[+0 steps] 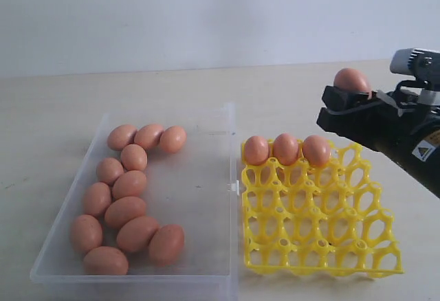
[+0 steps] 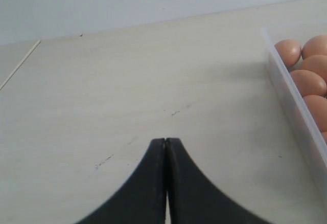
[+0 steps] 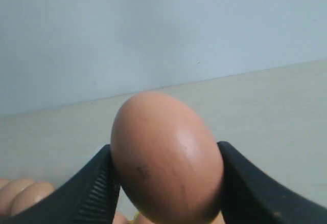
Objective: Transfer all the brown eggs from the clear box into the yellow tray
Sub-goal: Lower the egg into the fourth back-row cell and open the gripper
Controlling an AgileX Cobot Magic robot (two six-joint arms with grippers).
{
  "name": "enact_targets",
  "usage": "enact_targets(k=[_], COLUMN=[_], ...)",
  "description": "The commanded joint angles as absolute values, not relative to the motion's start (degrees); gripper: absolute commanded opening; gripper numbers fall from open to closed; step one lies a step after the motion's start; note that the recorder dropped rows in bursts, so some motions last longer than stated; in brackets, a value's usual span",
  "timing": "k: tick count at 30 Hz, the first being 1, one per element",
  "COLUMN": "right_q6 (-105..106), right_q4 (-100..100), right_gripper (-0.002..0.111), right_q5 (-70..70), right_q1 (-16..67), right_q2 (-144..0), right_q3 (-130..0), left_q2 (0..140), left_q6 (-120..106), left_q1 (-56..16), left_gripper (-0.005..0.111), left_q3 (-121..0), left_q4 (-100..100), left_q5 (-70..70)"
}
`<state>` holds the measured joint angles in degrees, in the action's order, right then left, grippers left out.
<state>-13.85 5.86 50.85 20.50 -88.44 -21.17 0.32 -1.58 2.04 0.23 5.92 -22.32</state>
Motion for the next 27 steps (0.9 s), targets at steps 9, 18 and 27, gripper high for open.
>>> enact_targets(k=[9, 18, 27], right_q6=[-18.62, -18.62, -18.15], right_q4=[1.35, 1.40, 2.96], right_gripper=[0.000, 0.000, 0.000], right_q5=[60.03, 61.65, 63.56], right_q1=[16.20, 16.20, 16.20], right_q2=[-100.38, -106.01, -107.95], right_q3=[-20.38, -20.38, -20.44], left_q2=[0.00, 0.00, 0.00], left_q6=[-1.29, -1.29, -1.29], left_q1=[1.71, 1.71, 1.71], left_gripper=[0.000, 0.000, 0.000], left_q3=[0.00, 0.00, 0.00], left_q4=[5.78, 5.78, 5.78], left_q5=[-21.79, -21.79, -21.79])
